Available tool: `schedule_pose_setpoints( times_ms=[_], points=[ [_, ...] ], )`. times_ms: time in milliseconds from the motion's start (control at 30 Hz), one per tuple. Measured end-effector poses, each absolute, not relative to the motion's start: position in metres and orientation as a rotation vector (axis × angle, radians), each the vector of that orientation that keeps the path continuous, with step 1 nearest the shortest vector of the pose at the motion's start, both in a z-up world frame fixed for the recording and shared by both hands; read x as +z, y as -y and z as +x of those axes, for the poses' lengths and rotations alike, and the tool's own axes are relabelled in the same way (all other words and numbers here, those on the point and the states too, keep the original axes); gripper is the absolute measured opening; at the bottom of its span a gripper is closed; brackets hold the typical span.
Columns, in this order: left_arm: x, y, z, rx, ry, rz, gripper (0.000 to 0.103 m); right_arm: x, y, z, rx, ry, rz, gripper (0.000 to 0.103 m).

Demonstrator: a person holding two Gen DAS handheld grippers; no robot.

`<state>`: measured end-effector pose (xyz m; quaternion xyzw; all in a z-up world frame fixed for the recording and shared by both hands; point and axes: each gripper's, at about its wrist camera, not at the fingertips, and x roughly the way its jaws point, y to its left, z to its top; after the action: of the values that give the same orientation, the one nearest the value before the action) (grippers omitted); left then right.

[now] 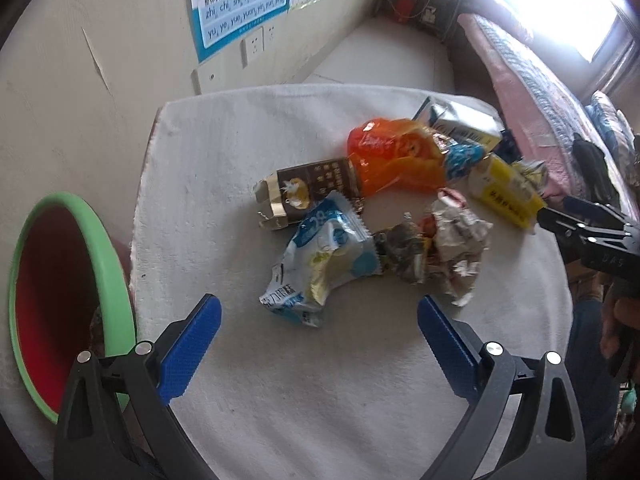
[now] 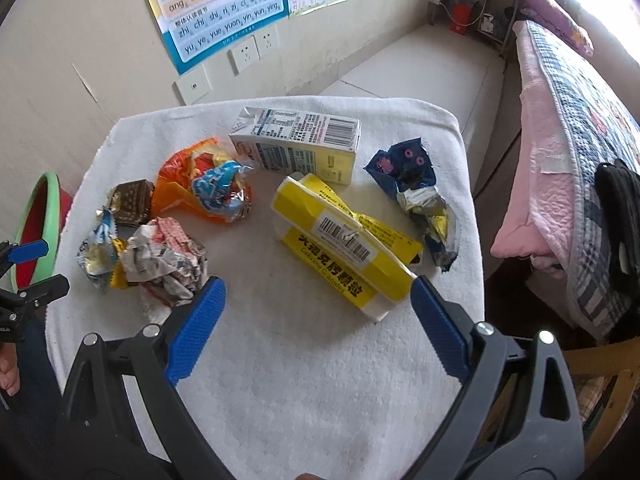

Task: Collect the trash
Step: 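Move both open tools back over the wrapper pile, then grasp a white-blue snack bag with the left tool while the right tool grasps the yellow box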

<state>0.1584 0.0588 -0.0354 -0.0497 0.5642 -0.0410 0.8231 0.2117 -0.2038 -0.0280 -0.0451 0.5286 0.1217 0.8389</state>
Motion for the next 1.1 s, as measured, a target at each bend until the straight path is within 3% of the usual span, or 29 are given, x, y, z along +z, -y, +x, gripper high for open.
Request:
schedule_pose_setpoints(
  times_ms=[333,567,600,767,833,900,1100],
  points=[
    [-0.065,-0.061,0.183,-0.073,-1.252,-0.054,0.091,-0.052,0.196,0.233,0.249,-1.142,-0.161,0.092],
    [-0.081,-0.062,0.191,-0.076,-1.286,-0.062,0.079,-0.065,0.192,0.244,0.238,-1.143,-0.212,0.091],
    [-0.082,-0.062,0.191,-0.079,-1.29,-0.063,0.077,-0.066,0.192,0.246,0.235,-1.142,-0.222,0.089],
    [-0.088,-0.057,0.192,-0.095,-1.312,-0.046,0.045,-0.075,0.191,0.247,0.236,-1.155,-0.264,0.069],
    [-0.088,-0.057,0.189,-0.101,-1.31,-0.048,0.04,-0.075,0.192,0.245,0.232,-1.16,-0.277,0.053],
    [-0.087,-0.055,0.186,-0.113,-1.304,-0.049,0.037,-0.074,0.194,0.242,0.233,-1.165,-0.279,0.043],
    [-0.078,-0.049,0.171,-0.139,-1.283,-0.05,0.036,-0.068,0.203,0.23,0.252,-1.176,-0.246,0.031]
  ],
)
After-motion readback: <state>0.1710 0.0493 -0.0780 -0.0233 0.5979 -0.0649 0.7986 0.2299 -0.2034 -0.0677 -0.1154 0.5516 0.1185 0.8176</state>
